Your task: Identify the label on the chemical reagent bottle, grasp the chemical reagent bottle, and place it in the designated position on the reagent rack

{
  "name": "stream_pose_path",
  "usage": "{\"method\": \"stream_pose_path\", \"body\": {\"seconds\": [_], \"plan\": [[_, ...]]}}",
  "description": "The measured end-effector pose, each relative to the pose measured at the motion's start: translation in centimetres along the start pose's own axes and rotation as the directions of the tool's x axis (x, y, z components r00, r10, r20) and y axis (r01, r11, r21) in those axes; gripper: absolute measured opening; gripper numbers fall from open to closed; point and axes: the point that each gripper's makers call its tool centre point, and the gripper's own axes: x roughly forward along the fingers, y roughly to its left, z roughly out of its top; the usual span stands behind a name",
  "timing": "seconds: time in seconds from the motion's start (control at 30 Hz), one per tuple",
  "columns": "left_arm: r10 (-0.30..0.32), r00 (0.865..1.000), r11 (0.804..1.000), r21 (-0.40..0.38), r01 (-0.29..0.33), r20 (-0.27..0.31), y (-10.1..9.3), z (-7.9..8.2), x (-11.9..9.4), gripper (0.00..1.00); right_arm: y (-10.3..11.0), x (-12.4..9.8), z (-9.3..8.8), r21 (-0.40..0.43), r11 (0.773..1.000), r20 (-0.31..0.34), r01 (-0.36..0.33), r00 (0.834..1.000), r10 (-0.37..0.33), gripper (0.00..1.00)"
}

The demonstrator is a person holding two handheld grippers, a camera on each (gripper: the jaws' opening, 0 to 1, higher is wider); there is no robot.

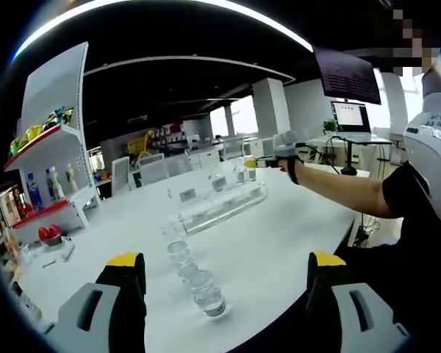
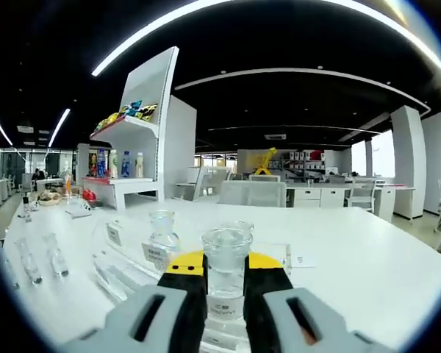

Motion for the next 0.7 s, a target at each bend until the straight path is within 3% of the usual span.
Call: {"method": "stream_pose_path", "body": {"seconds": [0.7], "plan": [[0.008, 1.0, 1.0, -0.012, -0.008, -0.008, 0.6, -0.3, 0.1, 0.91, 0.4, 1.3, -2.5, 0.003, 1.0, -0.047, 0.0, 0.999, 0.0, 0.15]]}}
